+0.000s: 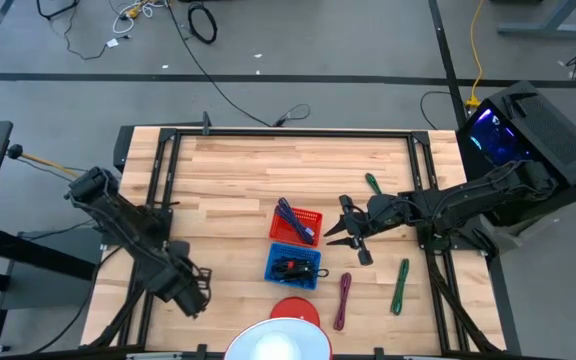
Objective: Pick & Place USB Port
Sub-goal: Put the large green USB cable into the red bin
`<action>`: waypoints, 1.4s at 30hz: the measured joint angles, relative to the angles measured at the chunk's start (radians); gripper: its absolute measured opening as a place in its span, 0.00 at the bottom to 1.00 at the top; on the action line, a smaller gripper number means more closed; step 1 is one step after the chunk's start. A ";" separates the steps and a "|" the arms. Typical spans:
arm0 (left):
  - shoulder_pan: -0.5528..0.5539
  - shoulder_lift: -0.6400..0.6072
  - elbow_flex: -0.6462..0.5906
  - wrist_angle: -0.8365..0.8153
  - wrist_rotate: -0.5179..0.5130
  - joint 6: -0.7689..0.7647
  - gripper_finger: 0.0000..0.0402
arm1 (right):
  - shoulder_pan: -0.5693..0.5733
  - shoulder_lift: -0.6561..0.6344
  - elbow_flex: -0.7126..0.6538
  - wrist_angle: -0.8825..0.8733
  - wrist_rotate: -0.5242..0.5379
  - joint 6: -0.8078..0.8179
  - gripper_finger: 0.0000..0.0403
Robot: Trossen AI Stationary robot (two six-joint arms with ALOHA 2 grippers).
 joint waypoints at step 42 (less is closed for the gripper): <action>0.137 0.169 -0.120 0.201 0.122 -0.047 0.44 | 0.020 0.000 0.000 -0.057 -0.003 -0.027 0.25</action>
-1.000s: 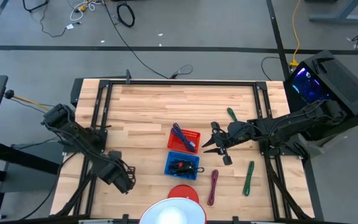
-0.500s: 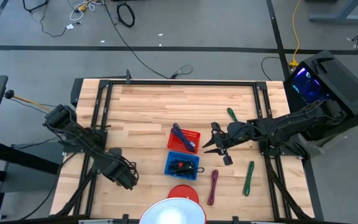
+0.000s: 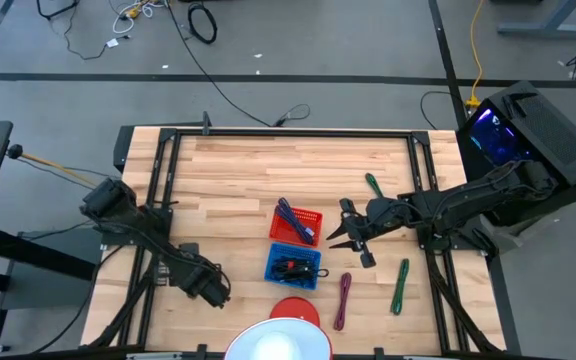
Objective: Pick & Place USB Port
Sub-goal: Put the large green USB cable into the red bin
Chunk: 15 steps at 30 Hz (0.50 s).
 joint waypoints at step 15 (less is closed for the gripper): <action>-0.051 0.114 0.004 0.099 0.106 0.002 0.22 | 0.003 0.000 0.000 0.006 0.000 -0.004 0.25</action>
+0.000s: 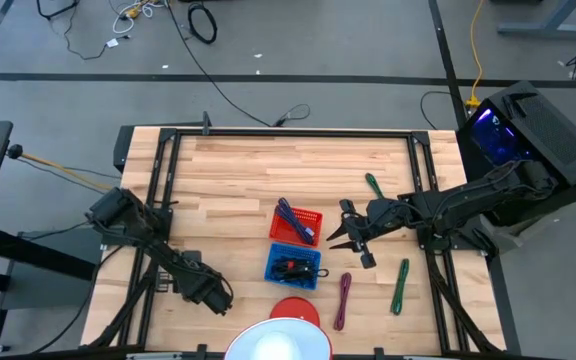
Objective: Pick & Place USB Port
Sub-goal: Put the large green USB cable into the red bin
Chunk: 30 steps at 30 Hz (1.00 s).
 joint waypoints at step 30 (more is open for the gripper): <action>0.103 -0.030 0.352 -0.373 -1.291 0.411 0.02 | -0.001 -0.001 0.000 0.151 0.003 0.028 0.25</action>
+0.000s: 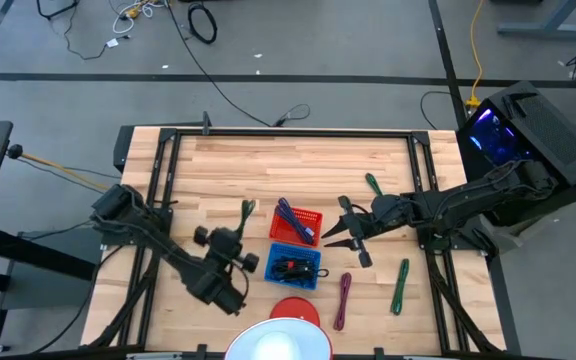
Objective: Pick & Place USB Port
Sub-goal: Put the large green USB cable into the red bin
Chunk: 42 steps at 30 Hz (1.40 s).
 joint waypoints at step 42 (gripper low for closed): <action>0.373 0.013 -0.554 2.364 0.179 1.254 0.02 | 0.000 -0.027 0.000 -0.051 0.000 -0.021 0.25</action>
